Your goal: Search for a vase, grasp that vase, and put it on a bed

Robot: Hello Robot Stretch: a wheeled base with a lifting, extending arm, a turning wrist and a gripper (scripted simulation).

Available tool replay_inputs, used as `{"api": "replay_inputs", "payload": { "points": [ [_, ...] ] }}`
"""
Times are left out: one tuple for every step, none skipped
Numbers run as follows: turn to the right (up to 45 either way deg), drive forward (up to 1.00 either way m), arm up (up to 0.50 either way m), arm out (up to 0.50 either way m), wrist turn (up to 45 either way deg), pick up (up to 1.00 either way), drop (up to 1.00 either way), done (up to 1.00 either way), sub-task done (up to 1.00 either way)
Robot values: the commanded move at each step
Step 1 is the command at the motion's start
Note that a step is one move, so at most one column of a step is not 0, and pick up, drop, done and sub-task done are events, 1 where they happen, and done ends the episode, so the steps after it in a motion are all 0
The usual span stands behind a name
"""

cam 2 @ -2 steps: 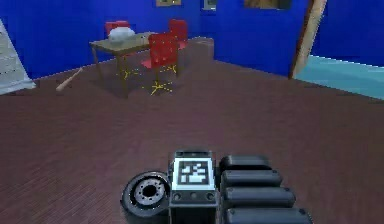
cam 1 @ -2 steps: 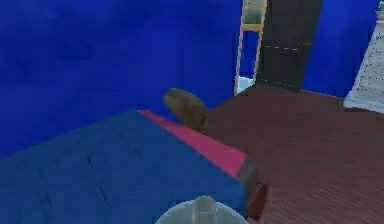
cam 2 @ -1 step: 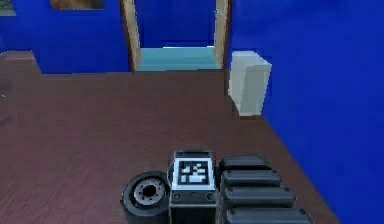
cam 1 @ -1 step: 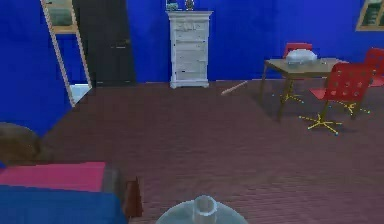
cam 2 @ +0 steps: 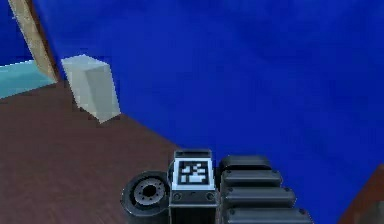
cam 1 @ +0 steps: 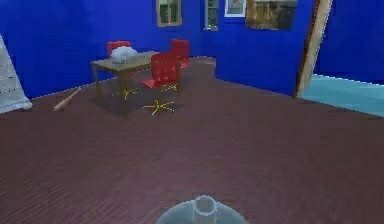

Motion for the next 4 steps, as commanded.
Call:
{"api": "replay_inputs", "payload": {
  "points": [
    [42.0, 0.00, 0.00, 0.00, 0.0, 0.00, 0.00, 0.00, 0.00],
    [45.0, 0.00, 0.00, 0.00, 0.0, 0.00, 0.00, 0.00, 0.00],
    [45.0, 0.00, 0.00, 0.00, 0.0, 0.00, 0.00, 0.00, 0.00],
    [45.0, 0.00, 0.00, 0.00, 0.0, 0.00, 0.00, 0.00, 0.00]
  ]
}}
